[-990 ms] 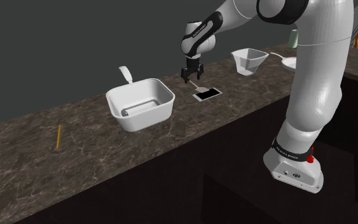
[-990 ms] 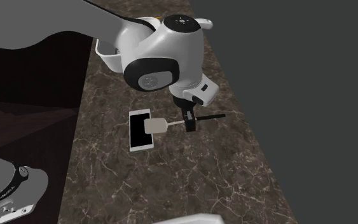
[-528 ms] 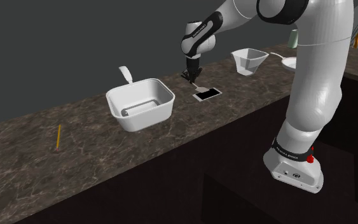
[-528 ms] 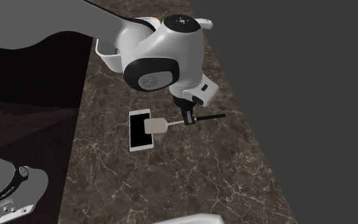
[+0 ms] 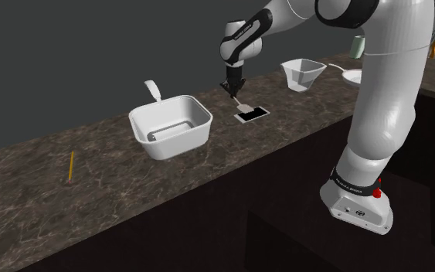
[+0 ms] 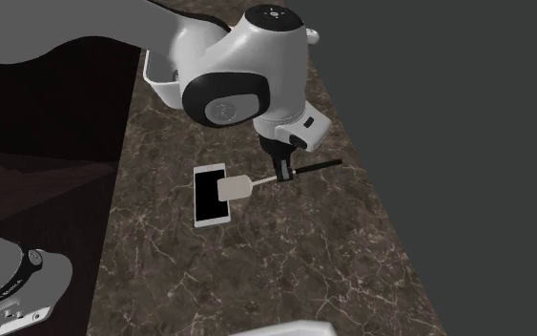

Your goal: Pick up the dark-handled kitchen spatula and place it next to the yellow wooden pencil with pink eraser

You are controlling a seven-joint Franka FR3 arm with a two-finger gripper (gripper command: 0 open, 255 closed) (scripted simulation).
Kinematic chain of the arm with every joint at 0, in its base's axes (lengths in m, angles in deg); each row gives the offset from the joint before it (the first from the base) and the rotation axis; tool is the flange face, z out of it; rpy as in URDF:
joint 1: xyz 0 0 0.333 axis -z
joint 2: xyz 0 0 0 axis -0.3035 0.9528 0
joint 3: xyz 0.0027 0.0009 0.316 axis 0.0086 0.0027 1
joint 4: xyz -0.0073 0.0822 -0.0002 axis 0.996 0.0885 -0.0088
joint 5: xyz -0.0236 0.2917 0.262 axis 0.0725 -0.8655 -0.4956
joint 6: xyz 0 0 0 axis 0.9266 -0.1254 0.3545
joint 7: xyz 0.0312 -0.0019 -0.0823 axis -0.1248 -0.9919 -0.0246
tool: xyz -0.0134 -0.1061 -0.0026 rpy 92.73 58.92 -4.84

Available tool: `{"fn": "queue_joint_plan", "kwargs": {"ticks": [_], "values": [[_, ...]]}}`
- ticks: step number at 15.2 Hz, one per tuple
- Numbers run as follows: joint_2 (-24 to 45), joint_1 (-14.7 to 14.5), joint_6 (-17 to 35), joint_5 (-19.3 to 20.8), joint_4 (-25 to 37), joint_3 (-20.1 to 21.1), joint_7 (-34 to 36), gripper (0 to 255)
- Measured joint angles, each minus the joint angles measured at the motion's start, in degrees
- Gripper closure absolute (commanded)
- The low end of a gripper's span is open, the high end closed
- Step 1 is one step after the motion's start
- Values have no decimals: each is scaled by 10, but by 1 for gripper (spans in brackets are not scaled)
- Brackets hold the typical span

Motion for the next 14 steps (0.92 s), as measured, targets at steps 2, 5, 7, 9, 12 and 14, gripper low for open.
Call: {"fn": "queue_joint_plan", "kwargs": {"ticks": [2,5,7,9,12,14], "values": [[-8,-1,-14,2,6,0,1,255],[-18,-2,-34,4,16,-1,3,255],[-27,-1,-47,5,20,-1,3,255],[-32,-1,-61,6,30,-2,3,255],[-42,-5,-78,8,36,0,10,255],[-48,-19,-79,13,32,8,33,255]]}}
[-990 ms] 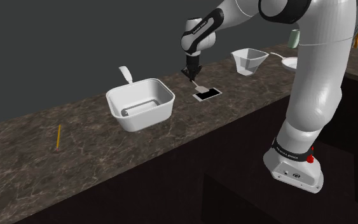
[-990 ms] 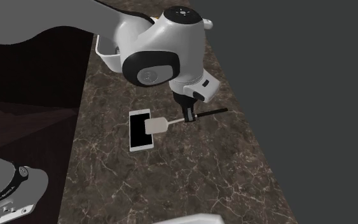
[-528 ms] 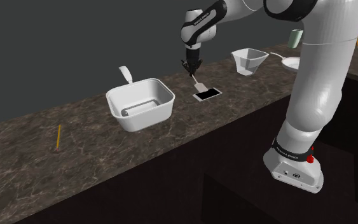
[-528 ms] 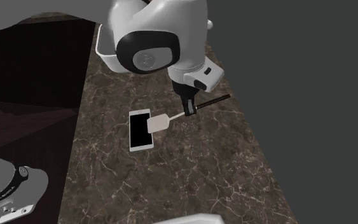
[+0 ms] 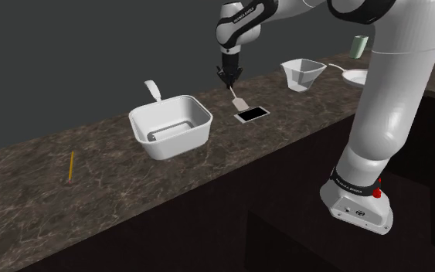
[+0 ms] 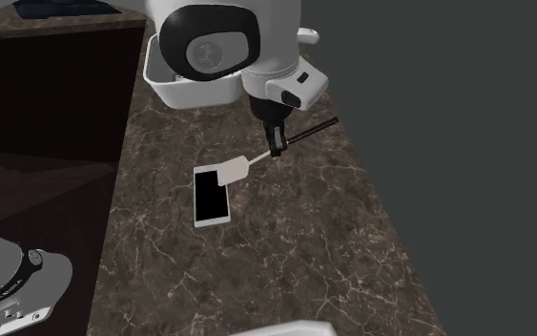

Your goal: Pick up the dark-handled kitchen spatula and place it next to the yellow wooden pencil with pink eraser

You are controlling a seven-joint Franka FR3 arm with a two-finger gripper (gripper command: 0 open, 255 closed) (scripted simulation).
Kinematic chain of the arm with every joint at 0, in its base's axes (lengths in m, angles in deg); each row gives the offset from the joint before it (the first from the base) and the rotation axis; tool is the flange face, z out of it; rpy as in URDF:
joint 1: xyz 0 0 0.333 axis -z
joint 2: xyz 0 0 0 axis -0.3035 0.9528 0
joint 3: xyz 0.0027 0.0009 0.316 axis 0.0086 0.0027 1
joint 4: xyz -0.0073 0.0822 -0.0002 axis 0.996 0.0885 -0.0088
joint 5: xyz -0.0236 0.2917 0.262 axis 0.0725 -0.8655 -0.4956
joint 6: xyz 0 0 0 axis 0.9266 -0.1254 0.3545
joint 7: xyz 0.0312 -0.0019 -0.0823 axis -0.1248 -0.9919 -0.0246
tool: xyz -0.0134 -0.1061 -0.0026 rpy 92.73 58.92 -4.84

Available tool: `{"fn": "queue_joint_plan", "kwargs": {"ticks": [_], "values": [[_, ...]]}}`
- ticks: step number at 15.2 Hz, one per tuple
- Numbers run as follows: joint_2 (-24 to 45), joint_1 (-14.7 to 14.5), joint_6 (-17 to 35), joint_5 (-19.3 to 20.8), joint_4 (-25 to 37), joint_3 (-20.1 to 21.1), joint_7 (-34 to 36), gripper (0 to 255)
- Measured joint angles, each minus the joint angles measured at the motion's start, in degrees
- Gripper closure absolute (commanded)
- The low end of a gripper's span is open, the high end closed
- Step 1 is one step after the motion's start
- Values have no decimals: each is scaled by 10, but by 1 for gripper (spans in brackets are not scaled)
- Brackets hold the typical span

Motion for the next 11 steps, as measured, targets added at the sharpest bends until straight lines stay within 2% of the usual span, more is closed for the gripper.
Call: {"fn": "queue_joint_plan", "kwargs": {"ticks": [11], "values": [[-22,-84,2,23,-27,57,150,255]]}}
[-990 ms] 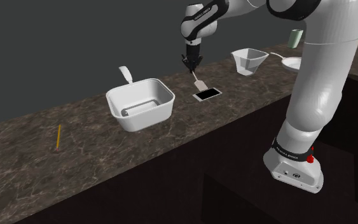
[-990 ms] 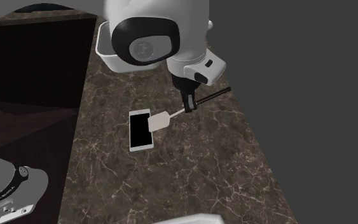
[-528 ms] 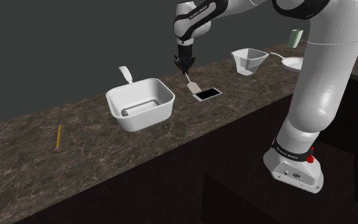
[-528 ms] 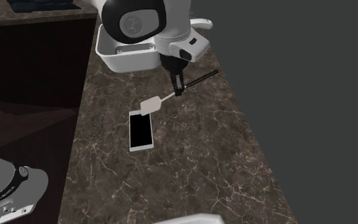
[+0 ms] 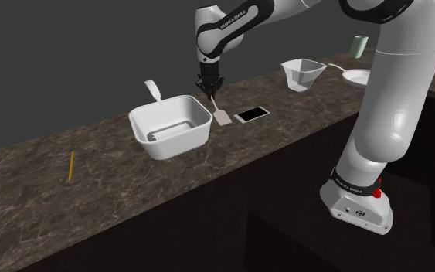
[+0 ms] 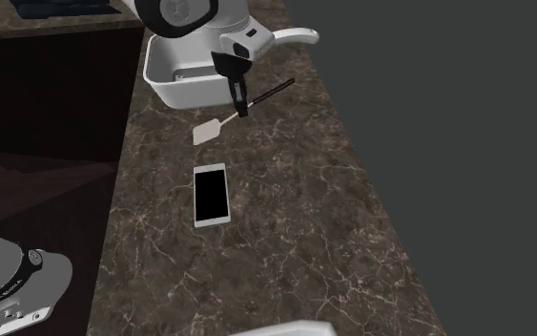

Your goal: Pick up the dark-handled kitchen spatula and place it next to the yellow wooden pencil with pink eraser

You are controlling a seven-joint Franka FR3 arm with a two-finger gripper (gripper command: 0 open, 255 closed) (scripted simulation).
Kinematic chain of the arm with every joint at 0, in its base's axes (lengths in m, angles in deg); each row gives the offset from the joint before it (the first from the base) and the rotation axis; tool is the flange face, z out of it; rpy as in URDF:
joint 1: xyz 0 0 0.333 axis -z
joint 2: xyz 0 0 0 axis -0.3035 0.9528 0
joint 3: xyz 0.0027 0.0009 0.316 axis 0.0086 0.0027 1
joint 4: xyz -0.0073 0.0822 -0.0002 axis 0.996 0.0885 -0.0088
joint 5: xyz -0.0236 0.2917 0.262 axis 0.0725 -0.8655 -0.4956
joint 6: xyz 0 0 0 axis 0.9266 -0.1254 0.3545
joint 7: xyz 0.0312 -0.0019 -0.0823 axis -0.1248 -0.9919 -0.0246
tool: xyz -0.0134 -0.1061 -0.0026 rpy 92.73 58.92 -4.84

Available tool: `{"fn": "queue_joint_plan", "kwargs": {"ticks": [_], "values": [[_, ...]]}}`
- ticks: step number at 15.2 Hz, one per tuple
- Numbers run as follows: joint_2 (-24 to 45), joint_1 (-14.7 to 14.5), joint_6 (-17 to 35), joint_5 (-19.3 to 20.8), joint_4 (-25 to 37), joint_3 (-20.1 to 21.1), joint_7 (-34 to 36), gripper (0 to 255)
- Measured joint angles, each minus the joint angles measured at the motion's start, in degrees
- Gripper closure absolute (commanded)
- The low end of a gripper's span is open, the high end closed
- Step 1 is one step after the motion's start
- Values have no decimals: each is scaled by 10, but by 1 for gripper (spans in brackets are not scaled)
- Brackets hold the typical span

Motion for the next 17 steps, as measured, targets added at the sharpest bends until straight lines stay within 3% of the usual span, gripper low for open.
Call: {"fn": "queue_joint_plan", "kwargs": {"ticks": [9,17], "values": [[31,-64,-15,18,45,40,118,255],[91,-128,-49,38,136,70,219,255]]}}
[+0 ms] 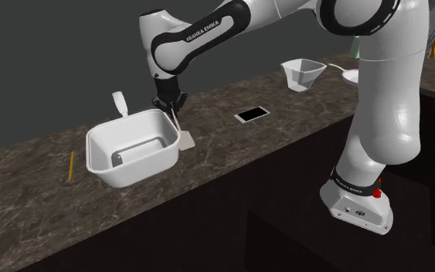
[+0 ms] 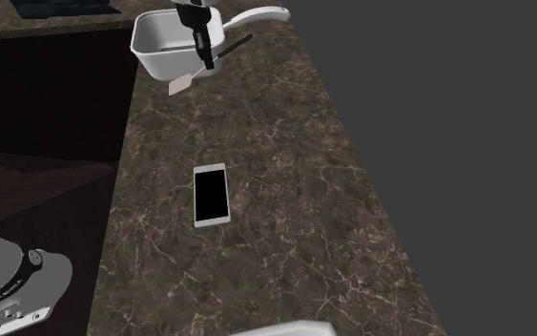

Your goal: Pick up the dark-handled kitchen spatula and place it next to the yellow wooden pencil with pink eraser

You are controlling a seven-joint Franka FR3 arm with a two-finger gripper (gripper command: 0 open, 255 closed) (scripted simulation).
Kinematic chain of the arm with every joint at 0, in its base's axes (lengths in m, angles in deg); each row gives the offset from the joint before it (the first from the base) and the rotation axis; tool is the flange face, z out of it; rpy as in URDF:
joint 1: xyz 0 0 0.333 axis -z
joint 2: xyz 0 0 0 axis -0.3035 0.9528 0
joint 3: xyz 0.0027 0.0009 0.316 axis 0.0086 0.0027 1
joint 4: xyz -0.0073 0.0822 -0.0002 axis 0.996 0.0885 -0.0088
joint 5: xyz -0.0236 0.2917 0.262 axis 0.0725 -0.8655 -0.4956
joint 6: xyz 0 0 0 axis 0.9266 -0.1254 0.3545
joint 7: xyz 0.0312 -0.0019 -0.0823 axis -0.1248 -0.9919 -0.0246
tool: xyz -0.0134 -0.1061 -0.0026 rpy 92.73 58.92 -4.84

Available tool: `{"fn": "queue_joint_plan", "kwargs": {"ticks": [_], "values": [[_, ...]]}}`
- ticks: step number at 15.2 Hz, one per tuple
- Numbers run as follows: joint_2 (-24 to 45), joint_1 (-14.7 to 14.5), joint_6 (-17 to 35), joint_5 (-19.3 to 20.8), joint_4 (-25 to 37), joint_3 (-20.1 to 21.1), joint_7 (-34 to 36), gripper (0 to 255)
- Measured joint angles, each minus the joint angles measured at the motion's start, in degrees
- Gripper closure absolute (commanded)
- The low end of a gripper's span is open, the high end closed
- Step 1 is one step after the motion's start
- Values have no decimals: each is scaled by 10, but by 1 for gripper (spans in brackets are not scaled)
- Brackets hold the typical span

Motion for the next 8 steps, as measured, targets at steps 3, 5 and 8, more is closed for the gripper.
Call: {"fn": "queue_joint_plan", "kwargs": {"ticks": [3,5,8], "values": [[40,-27,-22,9,59,10,36,255],[59,-43,-31,14,87,14,57,255],[96,-72,-56,23,145,21,89,255]]}}
